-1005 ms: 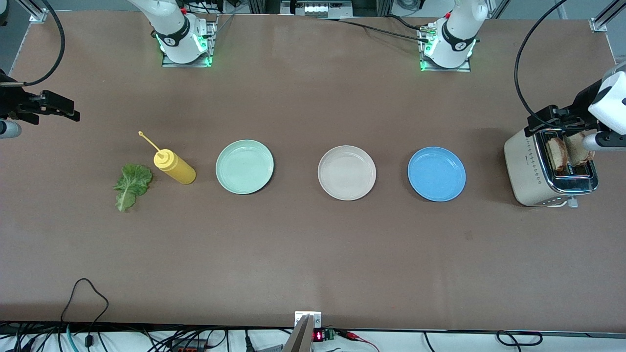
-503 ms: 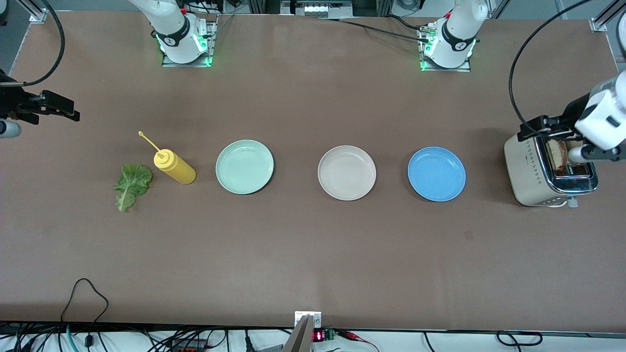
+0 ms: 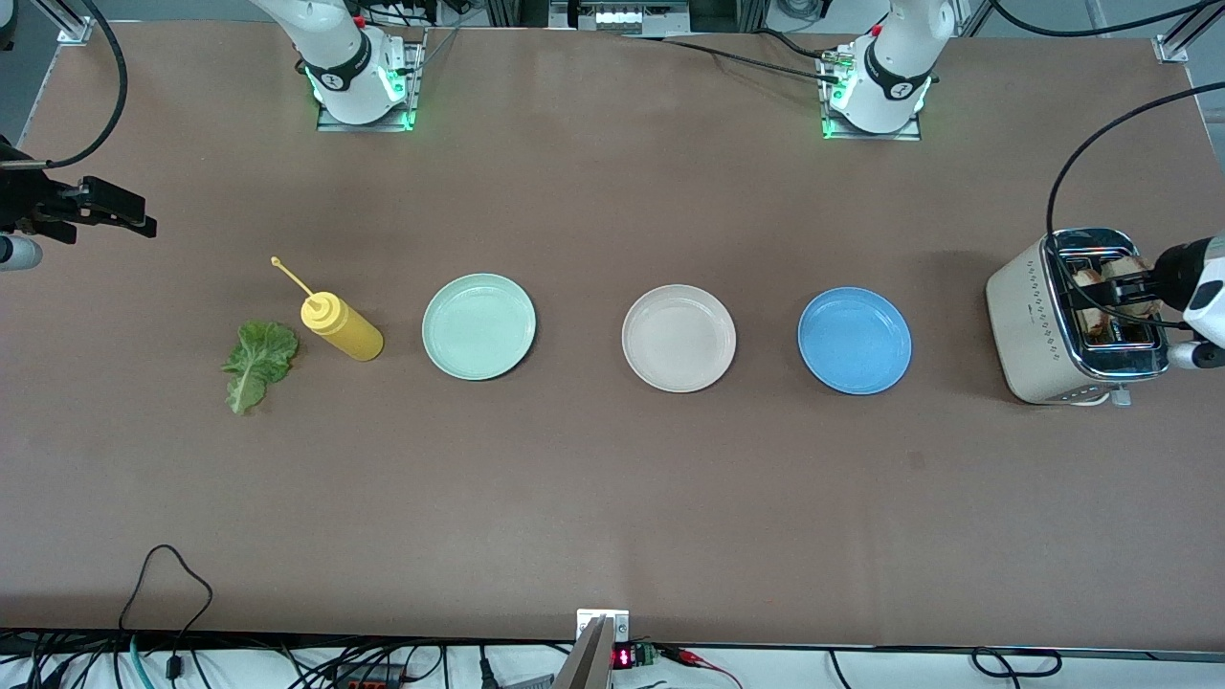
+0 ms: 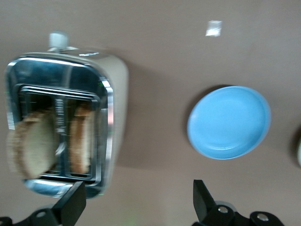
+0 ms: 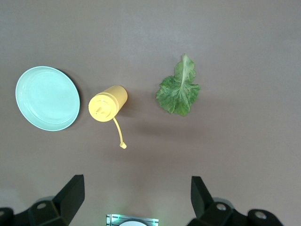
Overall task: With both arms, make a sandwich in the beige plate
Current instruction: 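Reach the left gripper to the toaster and grasp a bread slice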
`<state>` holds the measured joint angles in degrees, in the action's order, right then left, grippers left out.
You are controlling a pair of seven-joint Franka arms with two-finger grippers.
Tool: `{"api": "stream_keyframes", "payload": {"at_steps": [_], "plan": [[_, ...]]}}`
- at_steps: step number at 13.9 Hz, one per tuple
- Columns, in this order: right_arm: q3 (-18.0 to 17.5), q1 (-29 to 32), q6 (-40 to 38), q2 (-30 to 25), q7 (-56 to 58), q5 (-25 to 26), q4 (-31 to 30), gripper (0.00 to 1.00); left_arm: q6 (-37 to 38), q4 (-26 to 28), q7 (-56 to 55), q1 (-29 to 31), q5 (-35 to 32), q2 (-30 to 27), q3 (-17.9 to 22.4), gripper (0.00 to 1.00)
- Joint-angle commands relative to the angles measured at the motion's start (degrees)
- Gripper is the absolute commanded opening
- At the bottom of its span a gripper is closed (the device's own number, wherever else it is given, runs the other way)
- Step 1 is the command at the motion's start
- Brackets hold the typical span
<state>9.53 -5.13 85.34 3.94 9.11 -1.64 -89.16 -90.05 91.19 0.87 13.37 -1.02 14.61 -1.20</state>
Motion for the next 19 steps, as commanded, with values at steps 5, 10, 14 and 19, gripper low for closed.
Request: {"api": "stream_keyframes", "payload": {"at_steps": [5, 10, 14, 19], "plan": [[-0.2, 0.0, -0.6, -0.6, -0.1, 0.5, 0.0, 1.0, -0.1, -1.8, 7.7, 6.5, -1.8, 8.7, -0.3, 1.0], [-0.3, -0.1, -0.6, -0.6, -0.1, 0.5, 0.0, 1.0, 0.0, -0.1, 7.7, 6.8, -1.4, 9.7, -0.6, 0.98], [-0.3, 0.0, -0.6, -0.6, -0.1, 0.5, 0.0, 1.0, 2.1, 0.7, 8.4, 6.8, -1.3, 9.8, -0.6, 0.54], [-0.3, 0.0, -0.5, -0.6, -0.1, 0.5, 0.0, 1.0, 4.4, 0.7, 8.4, 7.1, -1.3, 9.9, -0.6, 0.33]]}}
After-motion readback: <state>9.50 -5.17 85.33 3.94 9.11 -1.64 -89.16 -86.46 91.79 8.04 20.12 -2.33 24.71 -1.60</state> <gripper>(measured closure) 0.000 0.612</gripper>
